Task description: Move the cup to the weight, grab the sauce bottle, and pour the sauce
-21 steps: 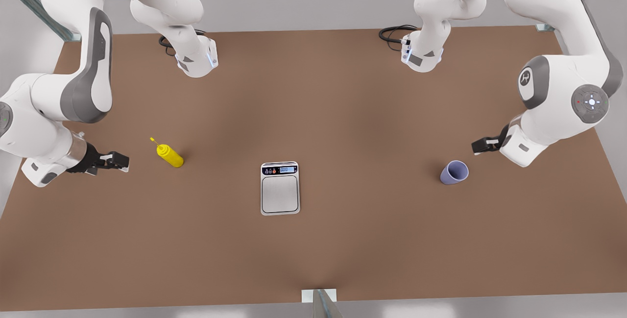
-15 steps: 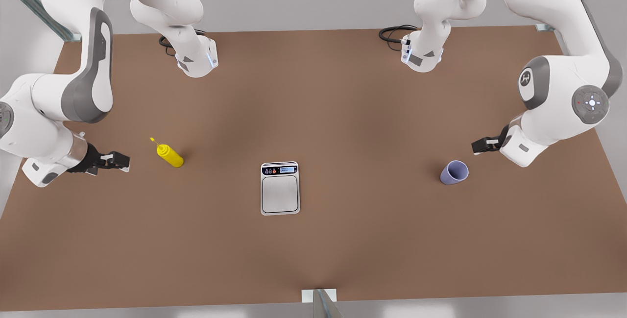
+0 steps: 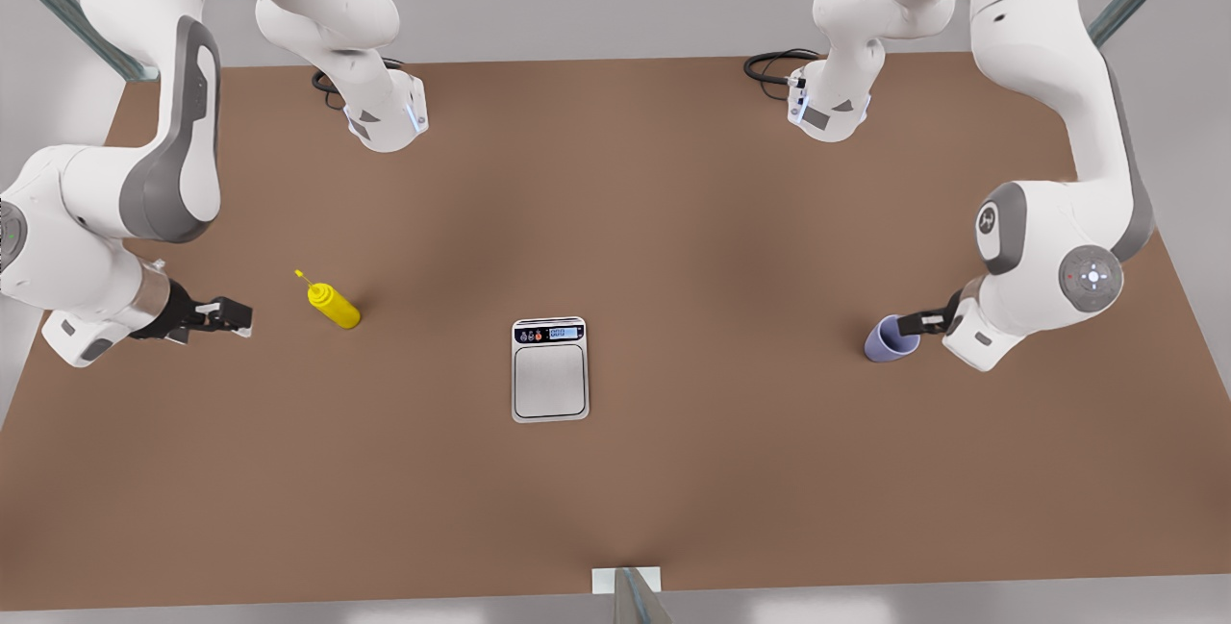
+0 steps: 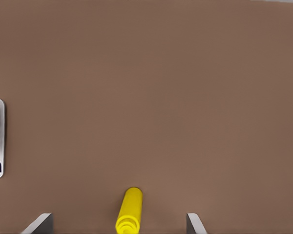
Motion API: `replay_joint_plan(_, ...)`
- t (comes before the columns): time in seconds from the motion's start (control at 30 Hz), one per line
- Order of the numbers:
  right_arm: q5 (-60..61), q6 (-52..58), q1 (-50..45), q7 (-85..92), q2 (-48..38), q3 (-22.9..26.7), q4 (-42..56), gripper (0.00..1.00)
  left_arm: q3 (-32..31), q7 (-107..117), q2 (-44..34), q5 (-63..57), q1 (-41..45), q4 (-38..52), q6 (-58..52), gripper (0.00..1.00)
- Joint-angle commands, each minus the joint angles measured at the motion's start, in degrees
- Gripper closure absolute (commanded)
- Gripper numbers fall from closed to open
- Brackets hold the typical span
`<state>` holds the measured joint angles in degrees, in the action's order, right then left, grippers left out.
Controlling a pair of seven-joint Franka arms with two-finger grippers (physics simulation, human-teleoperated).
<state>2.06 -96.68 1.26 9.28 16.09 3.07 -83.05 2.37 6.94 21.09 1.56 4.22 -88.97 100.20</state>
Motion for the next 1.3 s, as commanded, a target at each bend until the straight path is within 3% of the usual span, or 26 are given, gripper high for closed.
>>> replay_joint_plan(0.0,-0.03,0.0,-0.03,0.03,0.0,0.0,0.0,0.0,0.0,0.0,0.09,0.1,0.0,-0.23,0.08,0.0)
replay_joint_plan(0.2,-0.65,-0.35,-0.3,-0.23,0.08,0.0,-0.09,0.0,0.0,0.62,-0.96,0.63,0.09,-11.84,12.21,0.0)
replay_joint_plan(0.47,-1.0,-0.26,-0.47,0.29,-0.36,0.0,-1.06,0.0,-0.35,1.76,0.53,1.16,0.7,-18.52,19.94,0.05)
replay_joint_plan(0.63,-0.39,-0.35,3.48,32.2,-0.36,0.09,-3.69,0.0,-0.35,2.72,1.33,1.25,0.7,-20.72,24.25,0.05)
replay_joint_plan(0.77,3.48,-5.71,6.47,43.54,-3.25,0.0,-12.13,0.0,-0.35,2.72,3.61,1.25,0.7,-20.72,26.27,0.09)
replay_joint_plan(1.07,21.32,-16.25,19.92,82.37,-3.87,0.09,-31.64,0.0,-0.35,2.64,6.86,1.25,0.88,-20.89,27.86,0.51)
replay_joint_plan(1.13,25.8,-19.51,21.67,92.57,-3.26,0.18,-35.07,0.0,-0.26,2.72,7.57,1.25,0.88,-21.24,28.12,0.52)
replay_joint_plan(1.2,27.74,-20.65,23.34,100.58,-2.03,0.18,-36.39,0.0,-0.26,2.72,7.65,1.16,0.88,-21.24,28.12,0.68)
replay_joint_plan(1.27,31.16,-19.78,25.54,105.15,-0.45,0.18,-37.18,0.0,-0.26,2.64,7.57,1.16,0.88,-21.24,28.12,0.75)
